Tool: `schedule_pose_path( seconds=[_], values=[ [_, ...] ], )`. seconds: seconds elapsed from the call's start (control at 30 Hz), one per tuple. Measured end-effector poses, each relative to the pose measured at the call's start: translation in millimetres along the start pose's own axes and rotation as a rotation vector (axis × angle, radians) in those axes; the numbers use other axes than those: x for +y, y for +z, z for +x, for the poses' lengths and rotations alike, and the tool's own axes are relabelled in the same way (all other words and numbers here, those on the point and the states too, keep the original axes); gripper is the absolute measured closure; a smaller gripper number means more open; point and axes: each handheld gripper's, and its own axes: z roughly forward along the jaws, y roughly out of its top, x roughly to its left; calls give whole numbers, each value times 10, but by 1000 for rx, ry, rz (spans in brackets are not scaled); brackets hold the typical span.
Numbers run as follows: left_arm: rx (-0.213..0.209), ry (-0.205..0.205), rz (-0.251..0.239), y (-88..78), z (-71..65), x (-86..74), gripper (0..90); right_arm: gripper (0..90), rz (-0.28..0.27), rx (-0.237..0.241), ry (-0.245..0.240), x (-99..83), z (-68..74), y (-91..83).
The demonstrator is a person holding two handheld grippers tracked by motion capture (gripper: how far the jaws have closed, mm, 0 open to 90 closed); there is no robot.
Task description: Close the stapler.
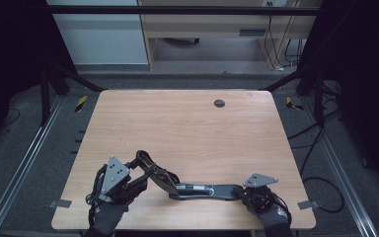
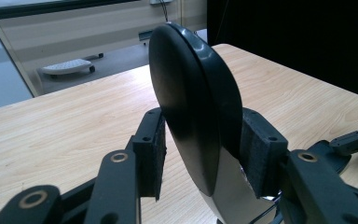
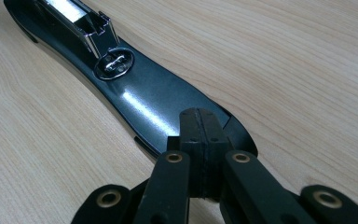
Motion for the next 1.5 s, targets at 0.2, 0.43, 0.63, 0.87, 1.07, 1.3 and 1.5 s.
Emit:
schedule_pose_path(
  seconds=[0.2, 0.43, 0.63, 0.87, 1.07, 1.3, 1.5],
  values=[
    [0, 1, -2, 7, -17, 9, 542, 900, 1, 19, -3, 1, 1, 0],
    [-4, 9, -1, 15, -33, 24, 544, 900, 4, 18, 5, 2, -3, -1],
    [-8, 13, -1, 26, -51, 38, 546, 900, 9, 11, 18, -5, -19, -11],
    [-22, 12, -2, 49, -81, 56, 555, 900, 4, 29, 23, -2, -8, -4],
    [-22, 21, -4, 71, -124, 78, 559, 900, 5, 33, 20, -3, -10, -5],
    [-22, 39, -5, 97, -174, 106, 562, 900, 4, 29, 19, -3, -7, -4],
    [-22, 47, -6, 115, -216, 123, 564, 900, 5, 28, 15, -3, -6, -4]
  ],
)
